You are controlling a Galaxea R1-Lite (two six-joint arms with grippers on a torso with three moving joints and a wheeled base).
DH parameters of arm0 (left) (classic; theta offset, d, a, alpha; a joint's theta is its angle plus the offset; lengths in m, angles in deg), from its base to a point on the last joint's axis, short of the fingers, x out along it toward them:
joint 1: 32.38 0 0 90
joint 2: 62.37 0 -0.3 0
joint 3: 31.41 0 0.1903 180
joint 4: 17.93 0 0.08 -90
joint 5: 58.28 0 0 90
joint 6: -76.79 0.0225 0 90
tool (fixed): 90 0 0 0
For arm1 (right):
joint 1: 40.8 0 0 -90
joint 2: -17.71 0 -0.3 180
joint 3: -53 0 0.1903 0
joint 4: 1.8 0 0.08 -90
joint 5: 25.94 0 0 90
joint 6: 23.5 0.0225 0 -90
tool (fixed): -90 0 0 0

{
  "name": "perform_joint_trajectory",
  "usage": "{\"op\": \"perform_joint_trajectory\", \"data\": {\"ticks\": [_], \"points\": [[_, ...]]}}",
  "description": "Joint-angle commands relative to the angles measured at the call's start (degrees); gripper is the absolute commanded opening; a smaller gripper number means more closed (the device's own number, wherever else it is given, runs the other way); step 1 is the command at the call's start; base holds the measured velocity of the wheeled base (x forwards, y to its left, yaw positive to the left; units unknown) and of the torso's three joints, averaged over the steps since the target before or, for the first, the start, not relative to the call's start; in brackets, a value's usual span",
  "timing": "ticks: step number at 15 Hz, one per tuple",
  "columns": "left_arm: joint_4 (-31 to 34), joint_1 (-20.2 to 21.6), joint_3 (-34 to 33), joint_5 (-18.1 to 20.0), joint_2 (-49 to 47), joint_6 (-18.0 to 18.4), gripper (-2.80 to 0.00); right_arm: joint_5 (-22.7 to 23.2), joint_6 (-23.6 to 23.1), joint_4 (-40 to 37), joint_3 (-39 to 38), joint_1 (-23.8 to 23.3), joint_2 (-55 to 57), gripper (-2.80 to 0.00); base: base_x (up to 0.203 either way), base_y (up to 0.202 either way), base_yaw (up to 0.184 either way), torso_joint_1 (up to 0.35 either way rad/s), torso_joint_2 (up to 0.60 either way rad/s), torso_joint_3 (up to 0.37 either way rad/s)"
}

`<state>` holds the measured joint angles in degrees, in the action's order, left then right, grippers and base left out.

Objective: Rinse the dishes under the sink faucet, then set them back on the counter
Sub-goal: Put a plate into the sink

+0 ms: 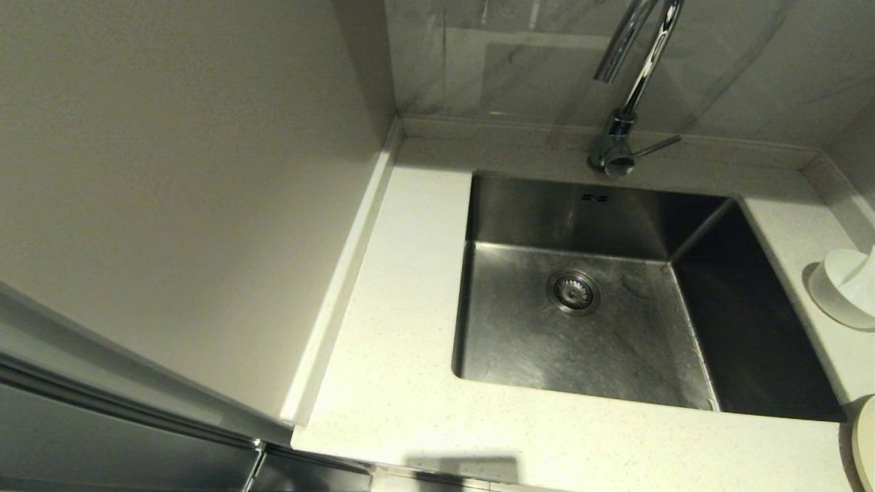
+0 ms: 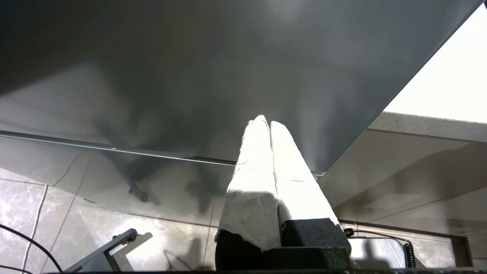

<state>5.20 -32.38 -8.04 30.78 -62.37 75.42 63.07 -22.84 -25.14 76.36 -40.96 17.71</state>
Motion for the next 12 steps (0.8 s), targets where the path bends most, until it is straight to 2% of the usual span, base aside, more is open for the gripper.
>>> {"op": "perform_joint_trajectory", "data": {"ticks": [1, 4, 8, 12], "points": [[0.0, 0.0, 0.0, 0.0, 0.2, 0.0, -2.80, -0.1, -0.1, 0.1, 0.0, 0.1, 0.0, -2.80, 0.000, 0.000, 0.000, 0.000, 0.00, 0.000], [0.0, 0.0, 0.0, 0.0, 0.2, 0.0, -2.80, 0.1, -0.1, 0.3, 2.4, 0.0, 0.0, -2.80, 0.000, 0.000, 0.000, 0.000, 0.00, 0.000], [0.0, 0.0, 0.0, 0.0, 0.2, 0.0, -2.80, -0.7, -0.4, -5.9, 14.7, 0.0, 3.2, -2.80, 0.000, 0.000, 0.000, 0.000, 0.00, 0.000], [0.0, 0.0, 0.0, 0.0, 0.2, 0.0, -2.80, -8.4, -0.4, -11.2, 26.5, -0.1, 20.1, -2.80, 0.000, 0.000, 0.000, 0.000, 0.00, 0.000]]}}
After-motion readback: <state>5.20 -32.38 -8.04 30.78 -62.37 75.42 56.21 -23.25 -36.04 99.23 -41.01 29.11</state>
